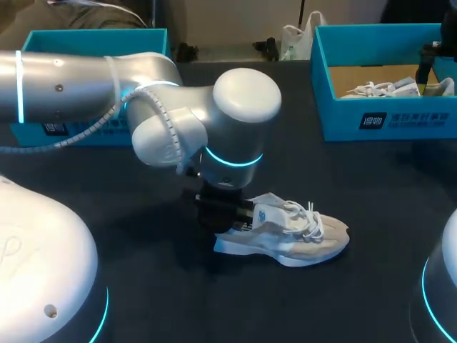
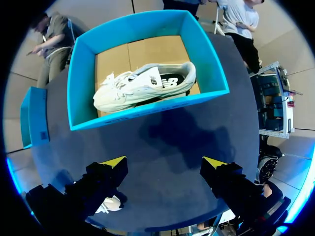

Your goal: Take the shoe out of the shoebox, open the shoe tongue, remove and reinsert the insole, then place the shoe into the shoebox

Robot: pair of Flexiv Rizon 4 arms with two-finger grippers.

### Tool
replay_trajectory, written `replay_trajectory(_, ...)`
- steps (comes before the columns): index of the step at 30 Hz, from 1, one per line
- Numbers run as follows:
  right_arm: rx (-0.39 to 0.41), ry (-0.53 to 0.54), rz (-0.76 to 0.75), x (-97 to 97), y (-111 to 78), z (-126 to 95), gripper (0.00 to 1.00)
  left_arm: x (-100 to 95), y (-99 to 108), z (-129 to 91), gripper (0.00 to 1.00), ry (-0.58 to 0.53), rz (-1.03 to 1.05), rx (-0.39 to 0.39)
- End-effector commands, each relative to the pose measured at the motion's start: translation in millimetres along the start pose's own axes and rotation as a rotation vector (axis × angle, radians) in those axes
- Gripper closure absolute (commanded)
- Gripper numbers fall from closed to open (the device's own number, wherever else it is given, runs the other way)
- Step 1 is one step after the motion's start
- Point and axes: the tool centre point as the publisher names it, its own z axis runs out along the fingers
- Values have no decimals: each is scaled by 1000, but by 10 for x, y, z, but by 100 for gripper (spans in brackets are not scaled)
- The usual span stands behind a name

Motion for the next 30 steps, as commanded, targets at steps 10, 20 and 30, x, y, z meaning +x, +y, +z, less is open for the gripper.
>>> replay_trajectory(10, -2, -1, 1, 3, -5, 2, 0, 88, -70, -232, 0, -78, 5, -46)
replay_trajectory(20, -2, -1, 1, 3, -5, 2, 0, 465, -72, -908, 0, -317, -237, 33)
replay_trajectory(30, -2, -1, 1, 3, -5, 2, 0, 844, -193, -1082, 0, -534, -516, 225)
